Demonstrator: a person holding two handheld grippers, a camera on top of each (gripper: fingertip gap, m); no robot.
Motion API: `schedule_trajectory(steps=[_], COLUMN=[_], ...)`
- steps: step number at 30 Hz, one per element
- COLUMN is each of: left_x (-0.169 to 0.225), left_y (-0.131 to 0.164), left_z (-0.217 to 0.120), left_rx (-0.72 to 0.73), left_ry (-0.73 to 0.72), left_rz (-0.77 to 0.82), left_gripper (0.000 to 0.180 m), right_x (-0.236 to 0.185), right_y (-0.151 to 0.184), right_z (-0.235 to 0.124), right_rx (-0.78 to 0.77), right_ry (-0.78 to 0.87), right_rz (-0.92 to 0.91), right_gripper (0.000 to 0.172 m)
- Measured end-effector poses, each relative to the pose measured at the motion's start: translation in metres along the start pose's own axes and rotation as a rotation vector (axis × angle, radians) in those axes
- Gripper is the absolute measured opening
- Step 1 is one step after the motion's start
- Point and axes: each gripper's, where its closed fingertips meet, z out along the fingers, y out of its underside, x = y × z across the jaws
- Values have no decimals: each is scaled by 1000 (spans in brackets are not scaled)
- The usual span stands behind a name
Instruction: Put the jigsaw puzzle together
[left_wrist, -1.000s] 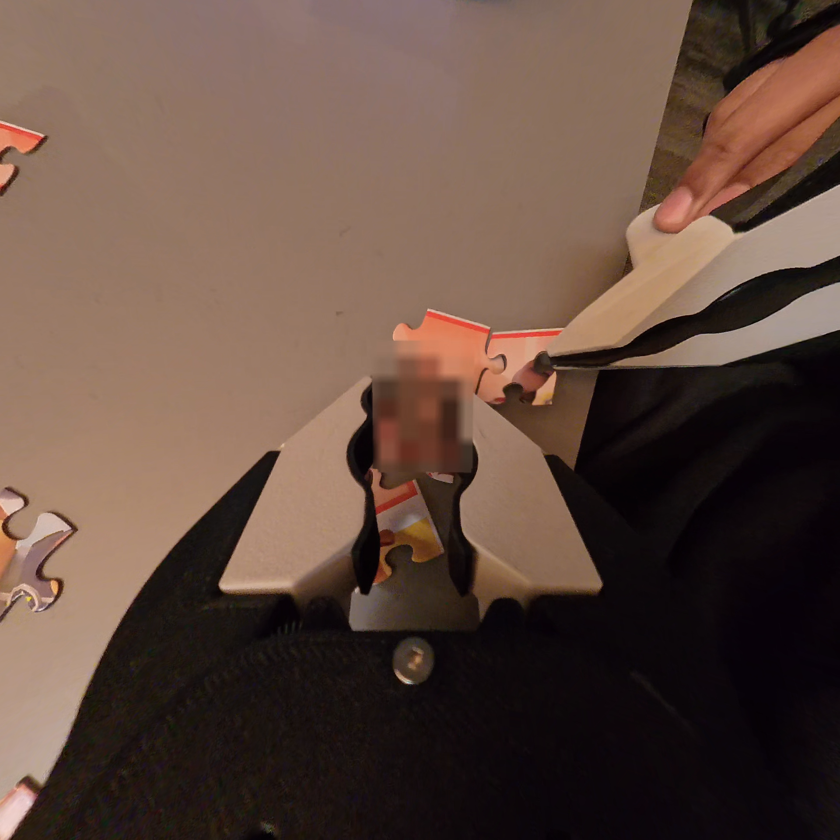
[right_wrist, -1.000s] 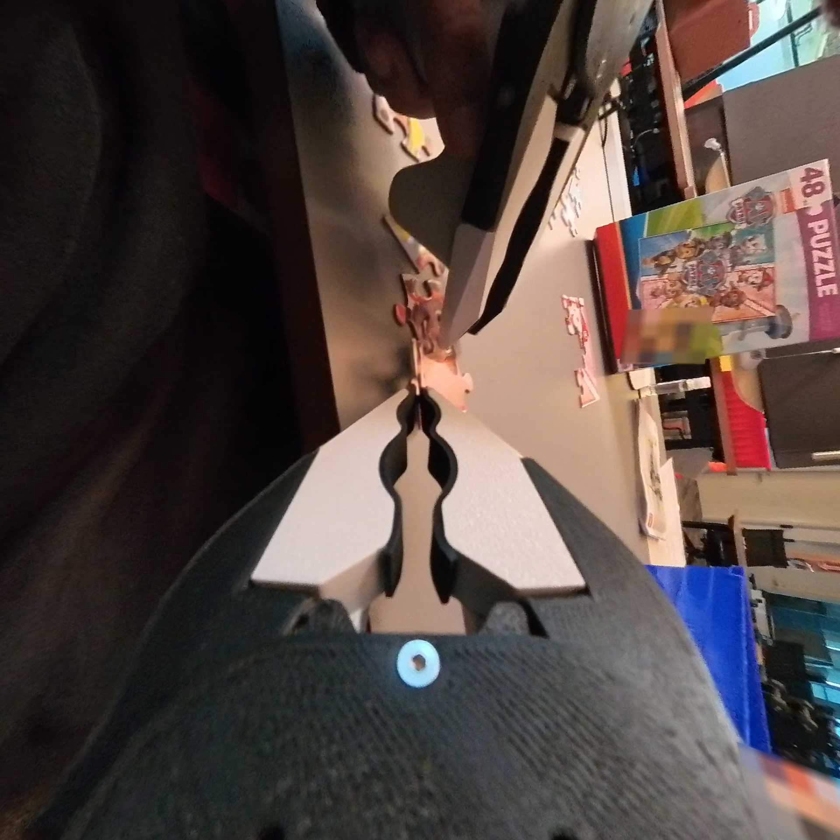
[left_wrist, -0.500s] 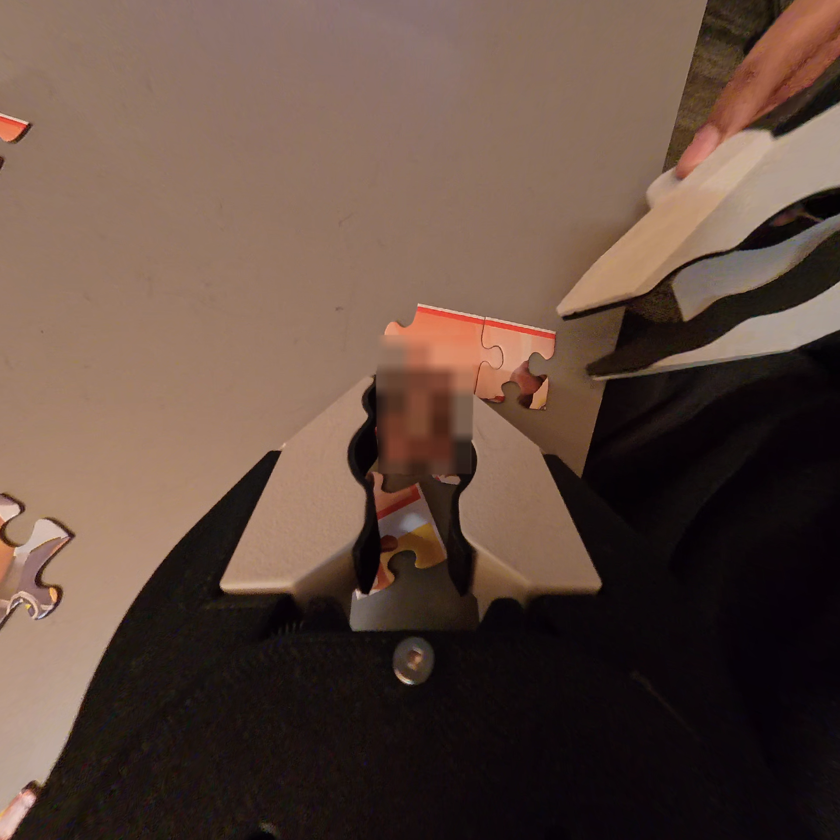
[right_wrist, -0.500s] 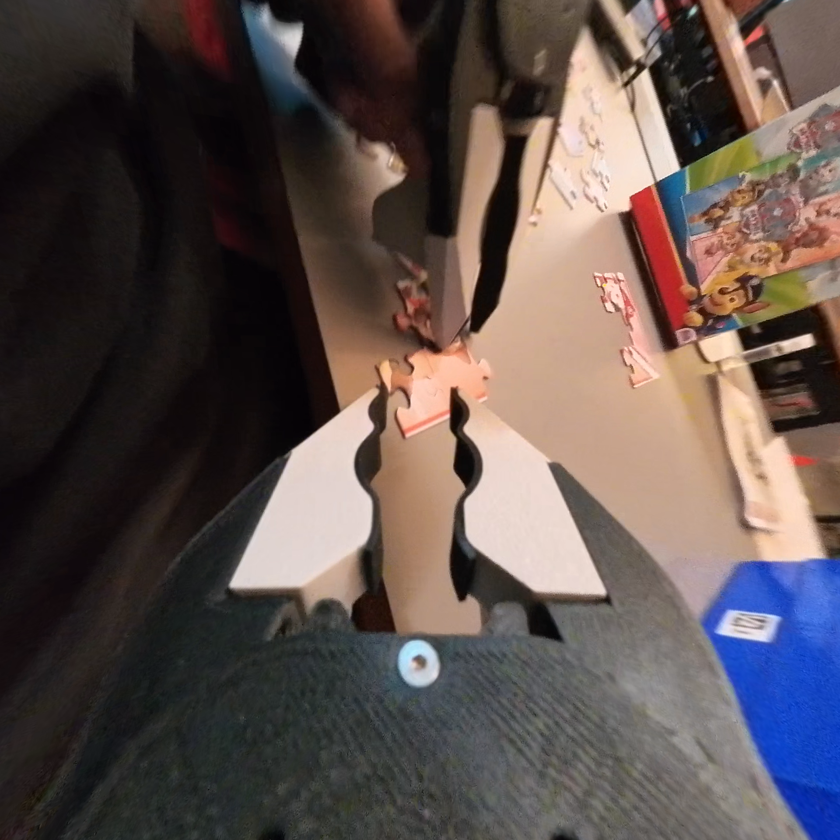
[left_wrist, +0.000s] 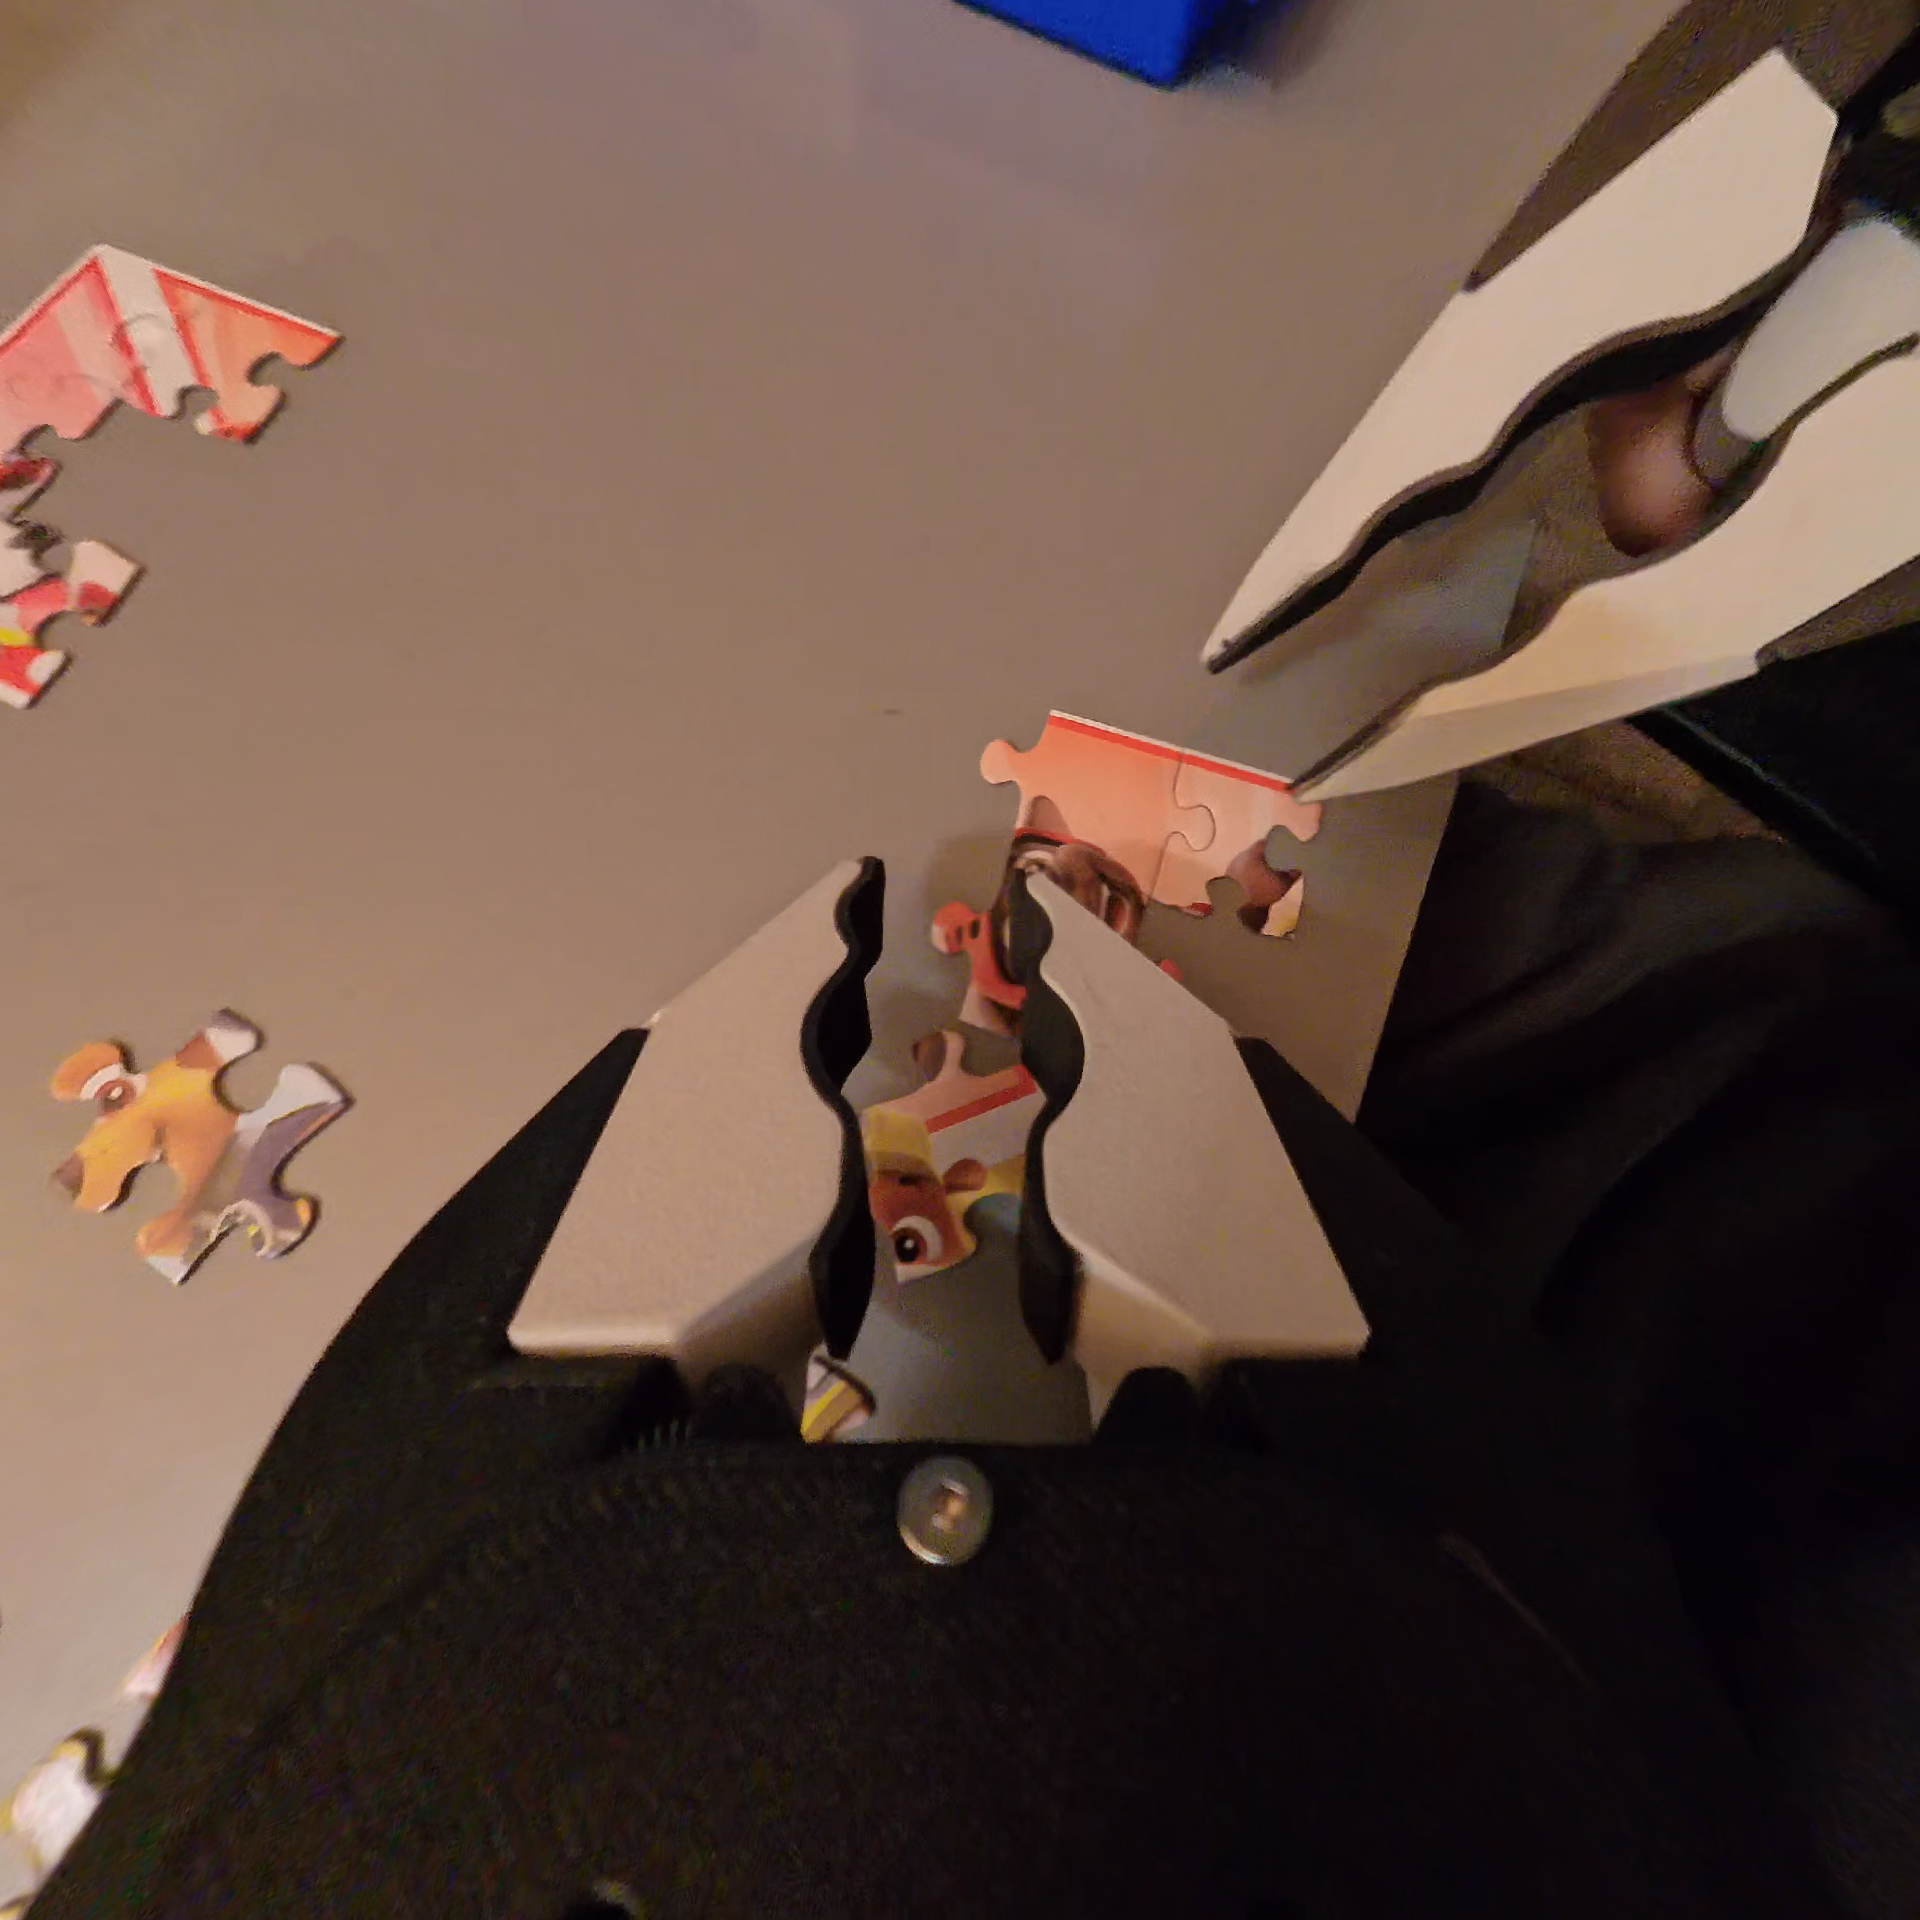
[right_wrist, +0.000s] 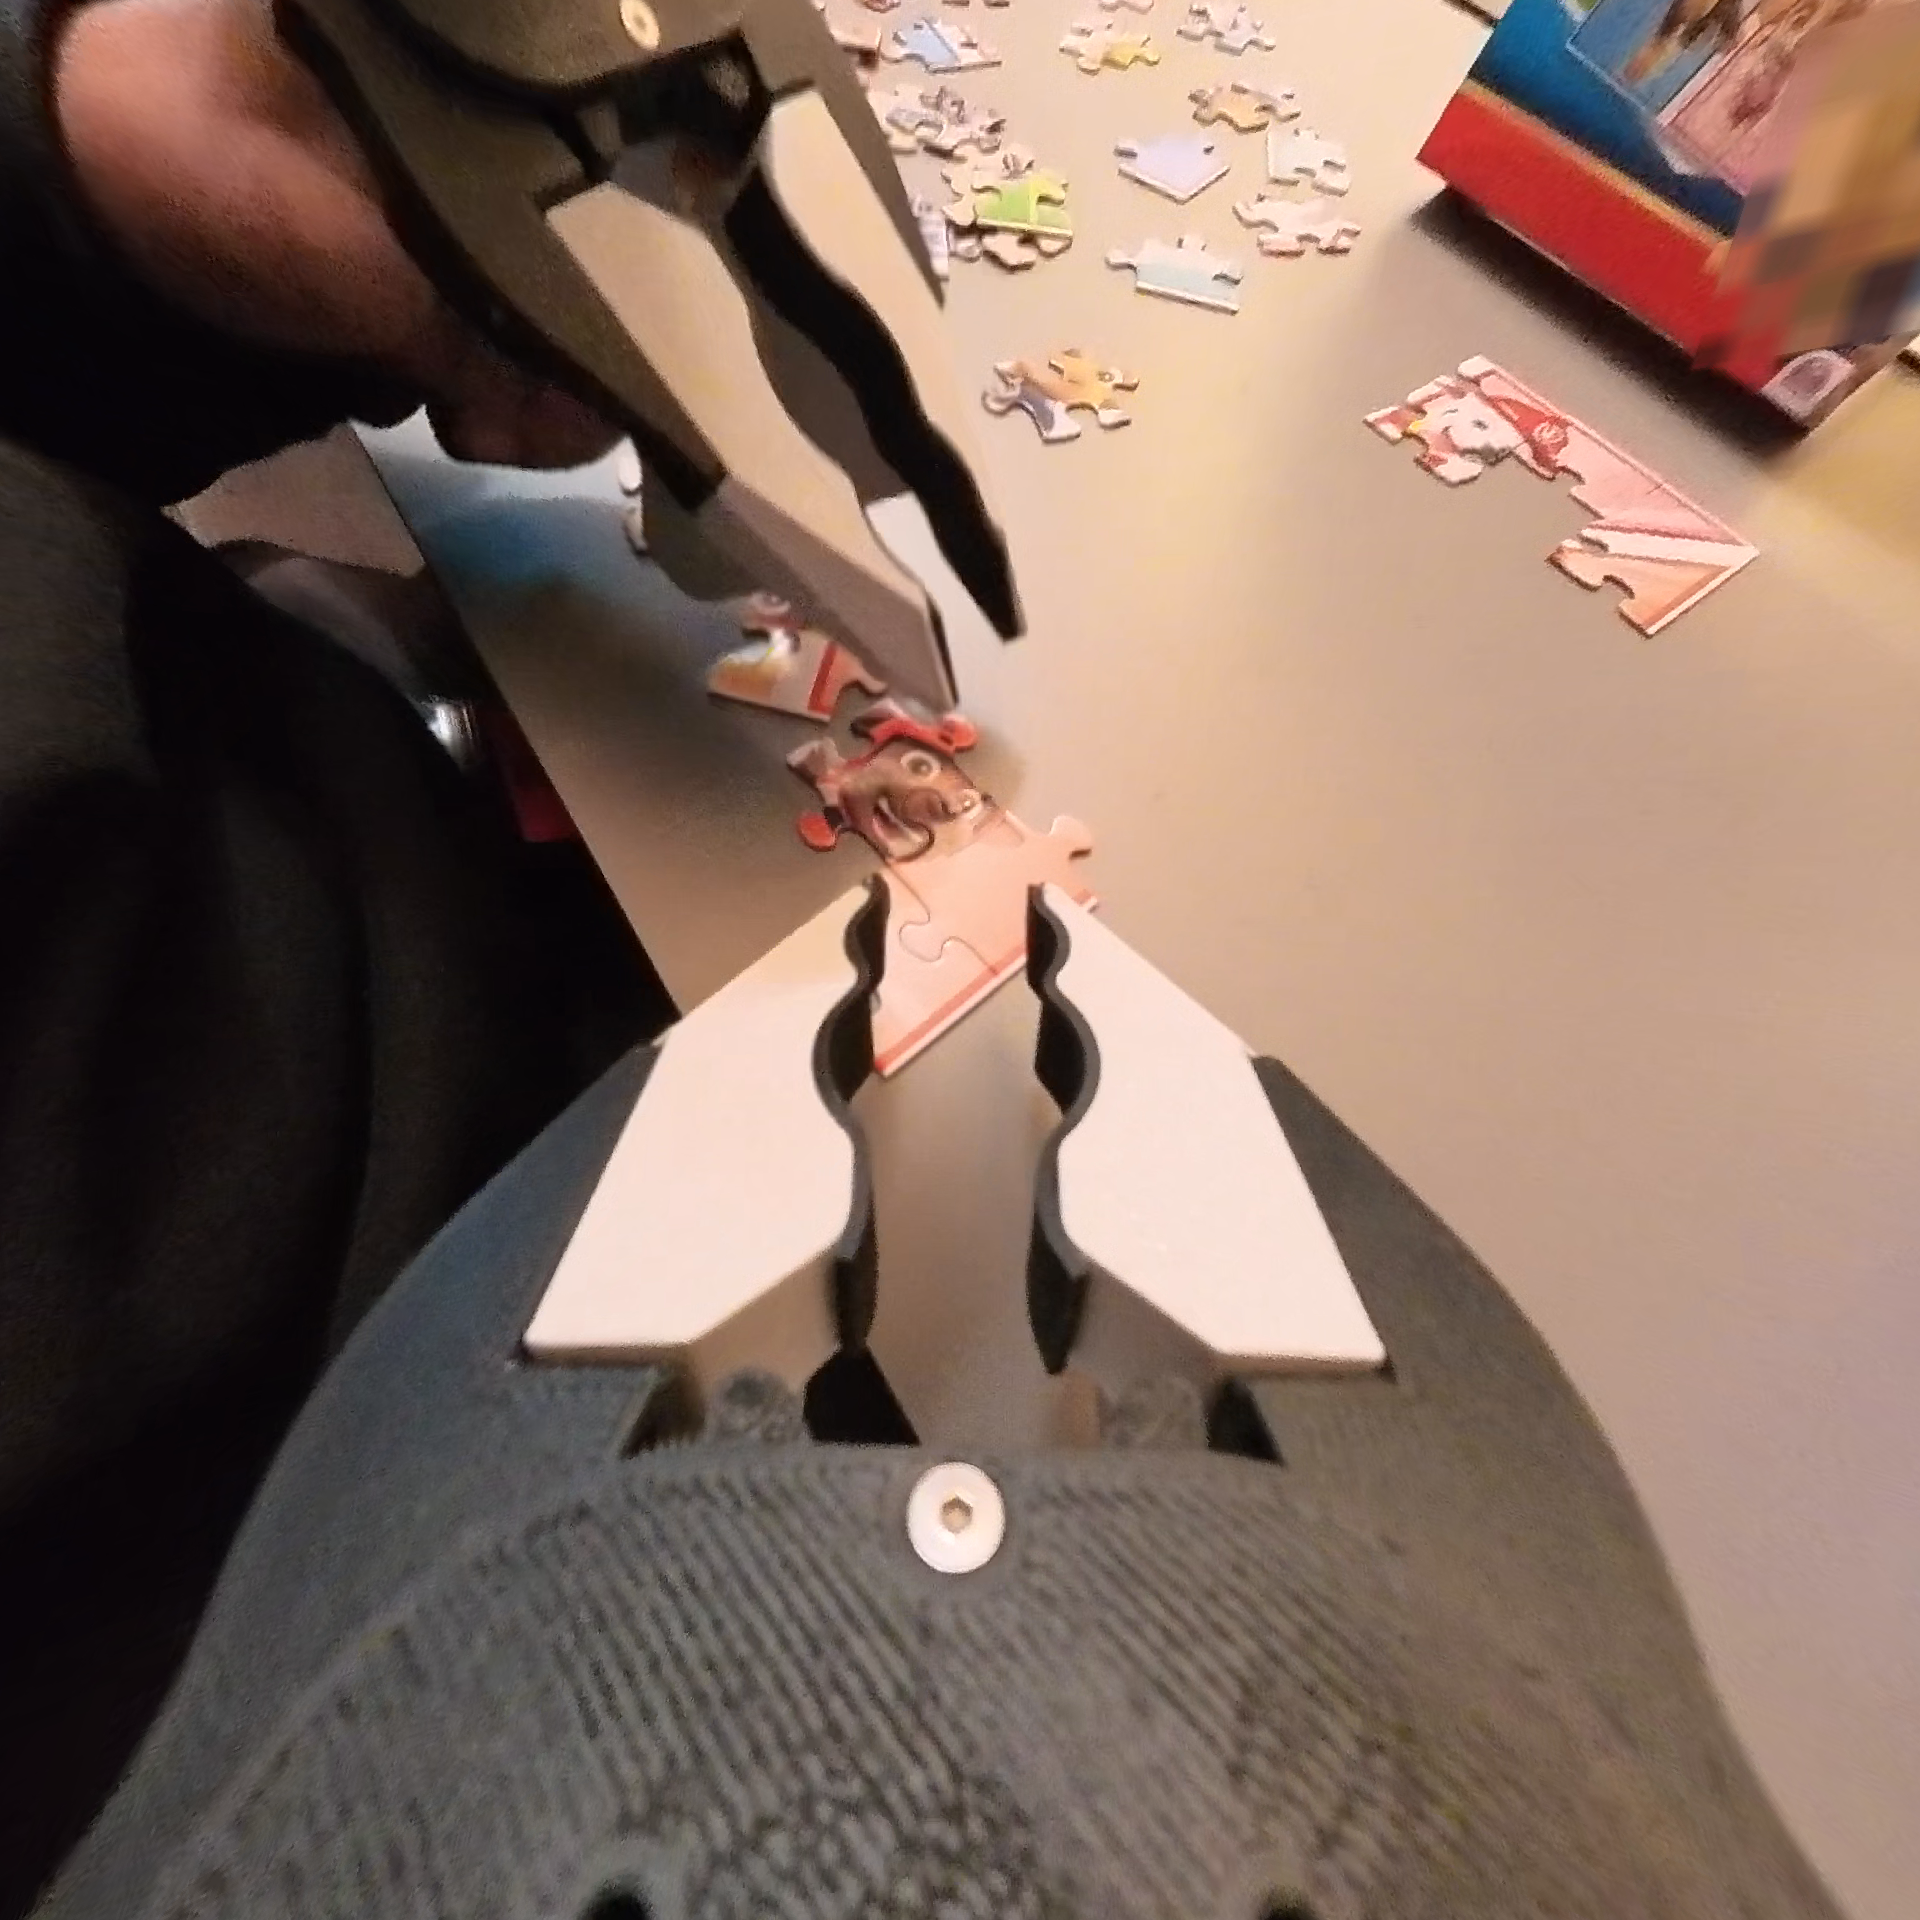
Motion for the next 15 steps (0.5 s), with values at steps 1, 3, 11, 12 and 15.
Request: schedule_trajectory(steps=[1, 3, 11, 12, 15], left_x=[-4, -13, -44, -47, -51], left_y=[-1, -1, -1, -1, -2], left_z=[-3, -8, -34, -37, -41], left_rx=[15, 44, 137, 147, 178], left_ry=[-4, -16, -75, -80, -79], left_rz=[-19, -57, -144, -149, -167], left_gripper=[21, 20, 20, 20, 20], right_x=[-1, -5, -1, 3, 17], right_y=[3, 9, 13, 14, 14], right_z=[1, 5, 28, 29, 33], right_rx=[-13, -41, -111, -117, -129], right_ry=[-12, -44, -13, -7, 8], right_rz=[-3, -9, 12, 38, 90], right_gripper=[28, 33, 42, 41, 38])
